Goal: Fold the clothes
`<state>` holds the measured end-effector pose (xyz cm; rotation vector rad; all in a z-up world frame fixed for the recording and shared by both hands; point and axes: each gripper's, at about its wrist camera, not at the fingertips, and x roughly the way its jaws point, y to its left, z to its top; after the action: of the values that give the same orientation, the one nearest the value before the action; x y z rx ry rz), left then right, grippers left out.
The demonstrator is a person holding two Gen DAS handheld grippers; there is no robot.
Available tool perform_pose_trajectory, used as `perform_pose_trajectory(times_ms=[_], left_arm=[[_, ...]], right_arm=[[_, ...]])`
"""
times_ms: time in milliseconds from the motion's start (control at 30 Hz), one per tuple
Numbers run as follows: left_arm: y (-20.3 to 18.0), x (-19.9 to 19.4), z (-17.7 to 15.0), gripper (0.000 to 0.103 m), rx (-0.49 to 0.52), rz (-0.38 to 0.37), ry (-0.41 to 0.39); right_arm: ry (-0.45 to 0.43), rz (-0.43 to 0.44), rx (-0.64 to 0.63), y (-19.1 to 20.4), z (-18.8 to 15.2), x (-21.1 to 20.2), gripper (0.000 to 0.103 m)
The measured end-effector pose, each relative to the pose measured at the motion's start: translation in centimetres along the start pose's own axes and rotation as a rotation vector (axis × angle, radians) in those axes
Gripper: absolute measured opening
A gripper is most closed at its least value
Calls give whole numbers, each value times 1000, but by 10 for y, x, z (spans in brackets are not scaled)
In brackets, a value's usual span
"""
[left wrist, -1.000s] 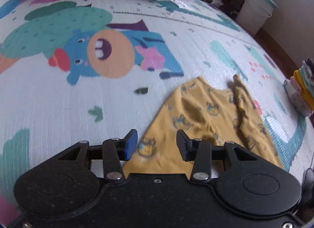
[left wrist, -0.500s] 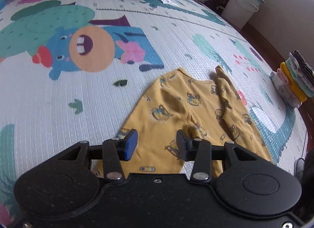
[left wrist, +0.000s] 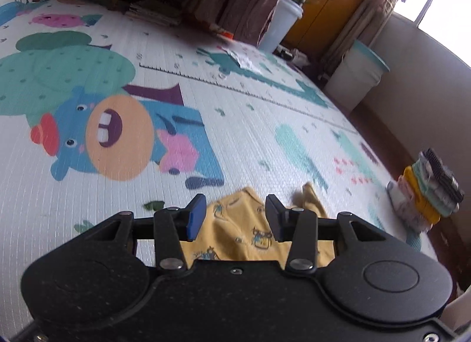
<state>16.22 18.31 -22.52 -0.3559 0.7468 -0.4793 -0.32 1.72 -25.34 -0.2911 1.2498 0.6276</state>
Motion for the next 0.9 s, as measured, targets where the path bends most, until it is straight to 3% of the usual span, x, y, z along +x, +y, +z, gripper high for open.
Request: perform_pose_trajectory(times_ms=[133,233,367,500,633,700,900], left_arm=[[4,-4,-3,43,-9,16,8],[6,-5,-7,43,-23,18,11],[5,-4,-10,43,-21,20,23],[7,4,-11,43,-32,22,37],[7,13,-9,44,-37,22,53],[7,17,-7,44,-31,27,60],[8,32,7,44,-14,51,81]], right_arm=[[-49,-99,133,16,-24,7,48],[-123,-151,131,32,-26,14,48],[-118,-199,150,31,-28,24,45],[-135,-195,142,22,-37,26,42],[-162,-180,94,13,-40,20,19],[-172,-163,94,9,-43,15,13],[-200,-87,152,4,-51,-2,9]])
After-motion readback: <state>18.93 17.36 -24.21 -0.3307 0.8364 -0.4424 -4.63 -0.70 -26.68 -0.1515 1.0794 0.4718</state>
